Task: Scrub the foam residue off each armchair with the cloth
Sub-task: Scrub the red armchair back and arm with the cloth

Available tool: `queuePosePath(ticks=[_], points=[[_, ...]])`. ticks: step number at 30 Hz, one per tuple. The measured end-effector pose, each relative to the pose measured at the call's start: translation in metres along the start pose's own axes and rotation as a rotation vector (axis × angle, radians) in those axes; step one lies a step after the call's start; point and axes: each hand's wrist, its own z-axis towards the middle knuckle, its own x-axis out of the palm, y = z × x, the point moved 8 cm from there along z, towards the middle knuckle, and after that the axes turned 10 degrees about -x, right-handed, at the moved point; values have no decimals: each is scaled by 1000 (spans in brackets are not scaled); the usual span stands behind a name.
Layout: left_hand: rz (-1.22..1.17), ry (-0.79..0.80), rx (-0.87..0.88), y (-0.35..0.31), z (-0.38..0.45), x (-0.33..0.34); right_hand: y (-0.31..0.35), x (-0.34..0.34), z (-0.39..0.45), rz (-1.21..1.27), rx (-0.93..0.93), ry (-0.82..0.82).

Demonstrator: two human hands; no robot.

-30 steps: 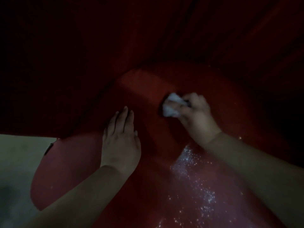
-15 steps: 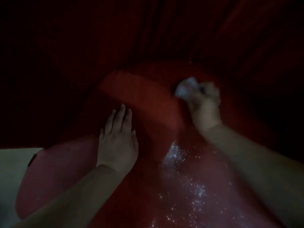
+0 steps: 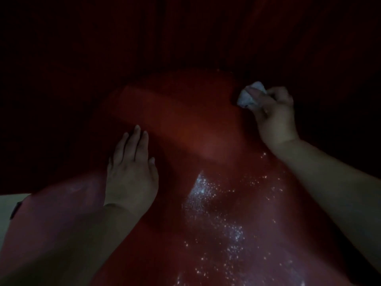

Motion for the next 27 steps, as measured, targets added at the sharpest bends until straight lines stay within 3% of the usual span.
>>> queuePosePath(ticks=[2, 6, 8, 14, 19, 22, 27], points=[[3, -14, 2, -2, -1, 1, 6, 4, -15, 5, 30, 28], [14, 44, 28, -14, -5, 4, 58, 5, -107, 92, -79, 155], [25, 70, 55, -22, -5, 5, 59, 0, -113, 124, -116, 224], [62, 64, 91, -25, -3, 9, -14, -23, -60, -11, 175, 39], [39, 58, 78, -24, -4, 11, 51, -10, -150, 81, 47, 160], [57, 67, 94, -22, -1, 8, 32, -21, -134, 86, -37, 192], [92, 136, 155, -16, 3, 5, -40, -50, -116, -34, 333, -55]])
